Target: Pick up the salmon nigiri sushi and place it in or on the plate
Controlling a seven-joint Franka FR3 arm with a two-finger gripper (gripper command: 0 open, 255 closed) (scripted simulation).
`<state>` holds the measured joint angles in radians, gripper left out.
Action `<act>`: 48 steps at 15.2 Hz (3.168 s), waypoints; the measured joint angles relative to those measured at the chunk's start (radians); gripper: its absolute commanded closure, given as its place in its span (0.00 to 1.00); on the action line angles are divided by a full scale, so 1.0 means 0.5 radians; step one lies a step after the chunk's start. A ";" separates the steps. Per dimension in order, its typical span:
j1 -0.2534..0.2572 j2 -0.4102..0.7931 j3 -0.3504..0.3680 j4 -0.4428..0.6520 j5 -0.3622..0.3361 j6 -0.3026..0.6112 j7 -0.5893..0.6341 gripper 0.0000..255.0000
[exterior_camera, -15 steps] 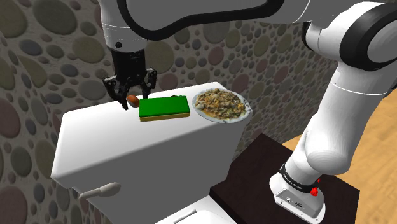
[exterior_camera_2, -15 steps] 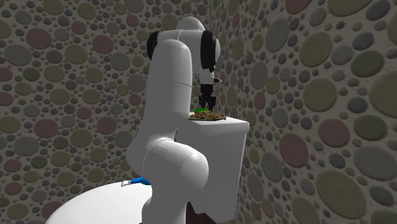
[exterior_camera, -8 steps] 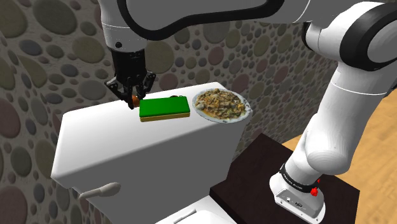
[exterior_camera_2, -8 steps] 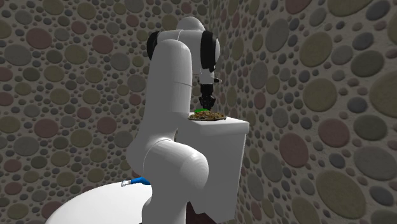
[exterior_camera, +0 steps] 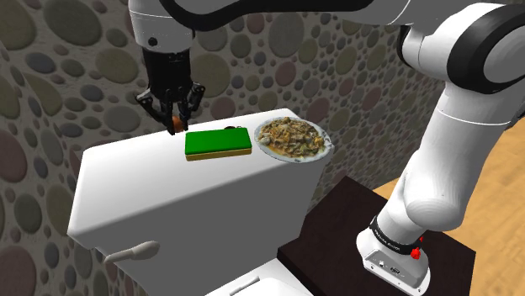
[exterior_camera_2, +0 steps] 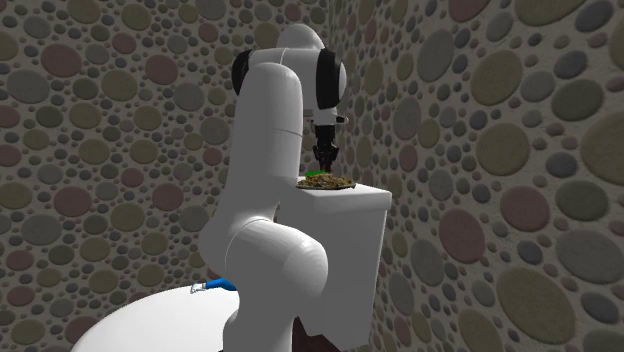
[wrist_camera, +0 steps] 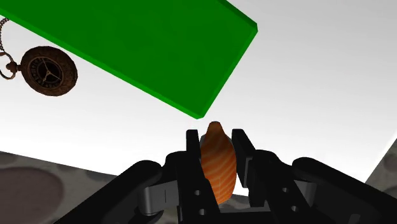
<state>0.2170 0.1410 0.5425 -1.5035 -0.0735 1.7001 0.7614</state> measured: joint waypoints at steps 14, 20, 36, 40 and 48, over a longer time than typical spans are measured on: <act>0.092 0.182 0.022 0.612 -0.104 -0.454 0.047 1.00; -0.078 -0.237 -0.026 0.177 0.129 -0.380 -0.108 1.00; -0.116 -1.572 -0.519 -1.009 0.536 -0.487 -0.670 1.00; -0.103 -1.681 -0.553 -1.158 0.544 -0.453 -0.711 1.00; -0.086 -1.770 -0.535 -1.446 0.571 -0.254 -0.734 1.00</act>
<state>0.1740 -0.7441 0.2751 -2.2264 0.2119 1.5729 0.3946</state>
